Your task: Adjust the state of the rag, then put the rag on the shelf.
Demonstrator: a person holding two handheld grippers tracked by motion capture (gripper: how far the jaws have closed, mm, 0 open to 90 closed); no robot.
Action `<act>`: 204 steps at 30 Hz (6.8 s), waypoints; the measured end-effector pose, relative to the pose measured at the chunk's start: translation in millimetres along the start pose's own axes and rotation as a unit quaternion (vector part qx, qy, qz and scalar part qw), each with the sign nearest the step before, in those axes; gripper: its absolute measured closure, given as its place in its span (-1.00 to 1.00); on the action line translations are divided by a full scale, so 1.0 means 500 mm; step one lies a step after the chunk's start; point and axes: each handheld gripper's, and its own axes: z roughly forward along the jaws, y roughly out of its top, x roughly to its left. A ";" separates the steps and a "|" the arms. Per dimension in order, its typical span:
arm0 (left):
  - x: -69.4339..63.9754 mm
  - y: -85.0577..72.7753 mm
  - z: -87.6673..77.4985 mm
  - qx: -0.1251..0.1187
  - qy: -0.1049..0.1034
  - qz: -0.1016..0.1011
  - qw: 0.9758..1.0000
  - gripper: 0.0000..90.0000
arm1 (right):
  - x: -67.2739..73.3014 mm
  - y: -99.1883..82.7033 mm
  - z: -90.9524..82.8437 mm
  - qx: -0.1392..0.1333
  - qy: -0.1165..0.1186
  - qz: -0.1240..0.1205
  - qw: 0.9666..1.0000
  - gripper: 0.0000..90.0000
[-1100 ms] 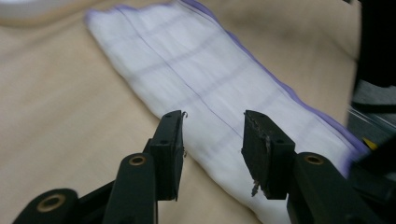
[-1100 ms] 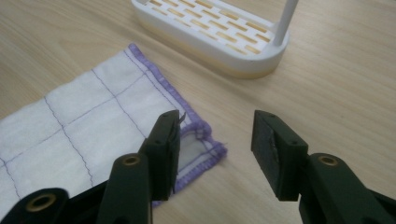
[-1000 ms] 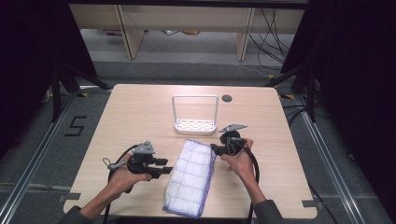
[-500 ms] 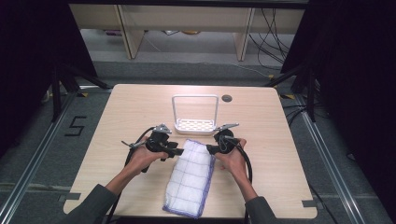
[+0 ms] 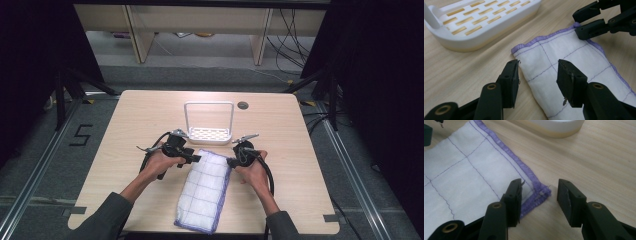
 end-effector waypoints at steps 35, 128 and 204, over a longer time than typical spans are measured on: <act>0.037 0.017 0.018 -0.032 0.015 0.012 0.999 0.90 | -0.007 0.051 0.020 -0.014 0.053 -0.047 0.997 0.92; -0.087 0.164 -0.272 -0.177 0.017 0.093 0.980 0.92 | 0.056 0.195 -0.298 -0.200 0.045 -0.119 0.972 0.93; 0.108 0.409 -0.220 -0.219 0.083 -0.013 0.972 0.91 | -0.060 0.482 -0.232 -0.210 -0.005 -0.023 0.978 0.93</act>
